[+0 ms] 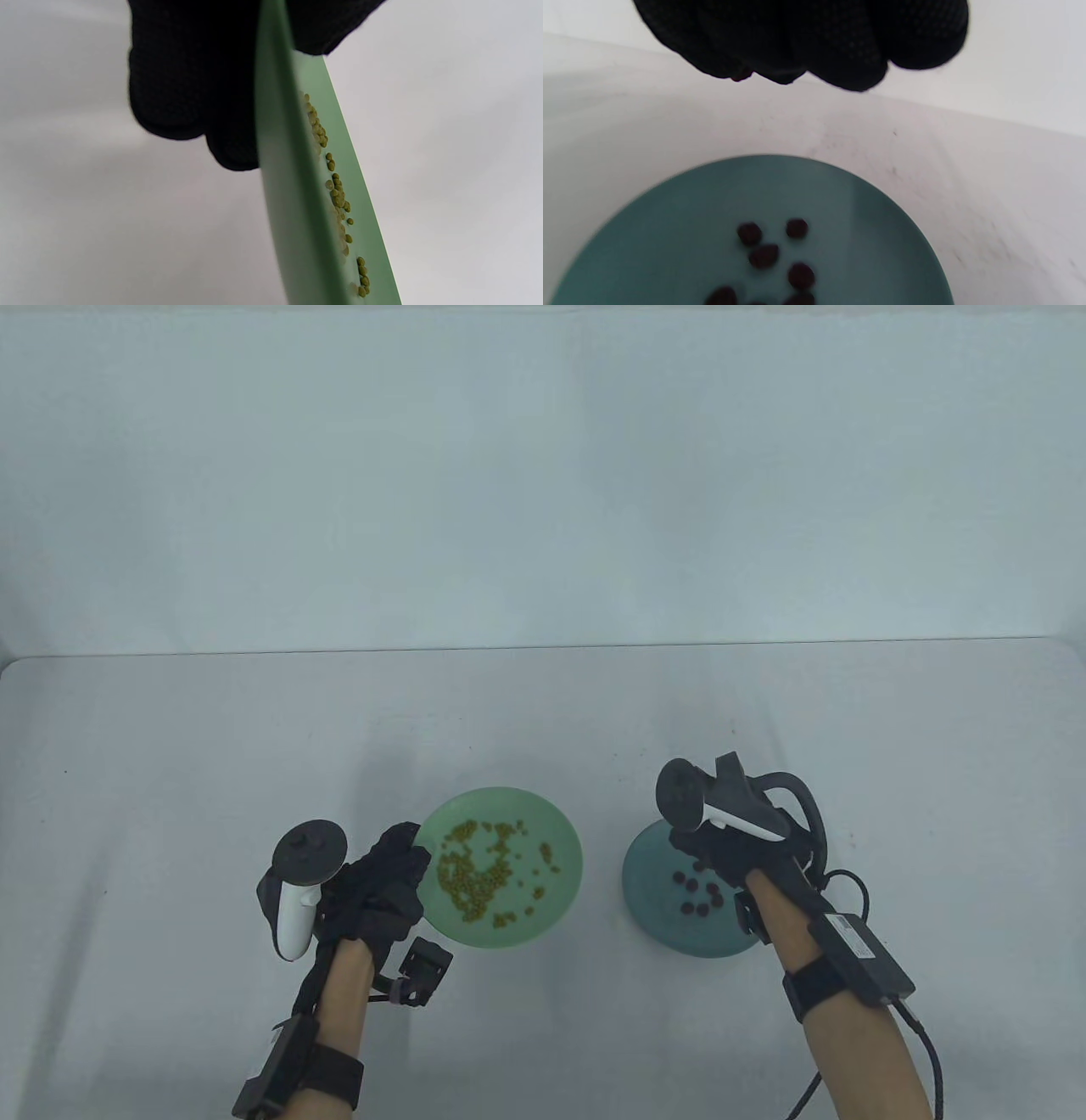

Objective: Pick cranberries with hand pinch into plate

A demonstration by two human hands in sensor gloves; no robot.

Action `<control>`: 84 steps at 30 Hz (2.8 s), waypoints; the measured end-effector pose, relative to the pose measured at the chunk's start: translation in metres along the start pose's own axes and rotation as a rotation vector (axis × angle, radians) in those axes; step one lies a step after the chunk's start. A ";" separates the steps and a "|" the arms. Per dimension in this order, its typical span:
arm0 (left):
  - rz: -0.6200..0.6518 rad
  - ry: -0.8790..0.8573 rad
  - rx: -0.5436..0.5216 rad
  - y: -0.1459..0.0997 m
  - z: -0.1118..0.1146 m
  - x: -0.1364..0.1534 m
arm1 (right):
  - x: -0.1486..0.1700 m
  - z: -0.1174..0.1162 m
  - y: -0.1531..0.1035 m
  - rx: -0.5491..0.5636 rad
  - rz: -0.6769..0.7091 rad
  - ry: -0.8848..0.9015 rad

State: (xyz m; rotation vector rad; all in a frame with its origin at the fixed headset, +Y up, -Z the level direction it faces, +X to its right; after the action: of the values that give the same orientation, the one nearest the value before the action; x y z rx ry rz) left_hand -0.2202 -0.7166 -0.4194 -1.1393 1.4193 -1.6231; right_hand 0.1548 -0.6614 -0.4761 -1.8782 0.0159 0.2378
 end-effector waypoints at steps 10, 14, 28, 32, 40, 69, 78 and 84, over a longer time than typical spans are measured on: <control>-0.004 0.002 -0.006 -0.001 -0.001 0.001 | 0.027 -0.053 0.020 -0.123 -0.086 0.019; -0.003 -0.001 -0.007 -0.001 -0.002 0.000 | 0.031 -0.067 0.025 -0.158 -0.106 0.015; -0.001 -0.002 -0.003 -0.001 -0.002 0.001 | 0.038 -0.067 0.022 -0.145 -0.153 -0.007; 0.002 -0.004 0.000 -0.001 -0.001 0.000 | 0.040 -0.055 0.015 -0.115 -0.155 -0.005; 0.005 -0.005 0.002 0.000 0.000 0.000 | 0.027 -0.007 -0.023 0.031 -0.070 0.000; -0.014 -0.013 -0.022 0.000 -0.008 0.005 | -0.033 -0.026 -0.120 0.352 0.287 0.085; -0.042 -0.003 -0.018 0.002 -0.008 0.000 | -0.031 -0.025 -0.122 0.366 0.282 0.080; -0.093 0.043 -0.014 0.009 -0.014 0.000 | -0.031 -0.027 -0.123 0.364 0.289 0.079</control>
State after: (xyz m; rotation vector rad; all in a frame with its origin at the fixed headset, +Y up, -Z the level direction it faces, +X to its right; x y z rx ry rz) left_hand -0.2333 -0.7124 -0.4280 -1.2011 1.4257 -1.7134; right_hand 0.1442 -0.6508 -0.3473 -1.5163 0.3632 0.3343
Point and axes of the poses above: the tracker on the back of each hand, its own x axis roughly to the little-finger side, its own y axis roughly from the wrist to the fingertips, z = x × y, the point moved 5 cm from there along y, roughly from the wrist to the fingertips, and after that the axes turned 7 degrees about -x, right-handed, at the moved point
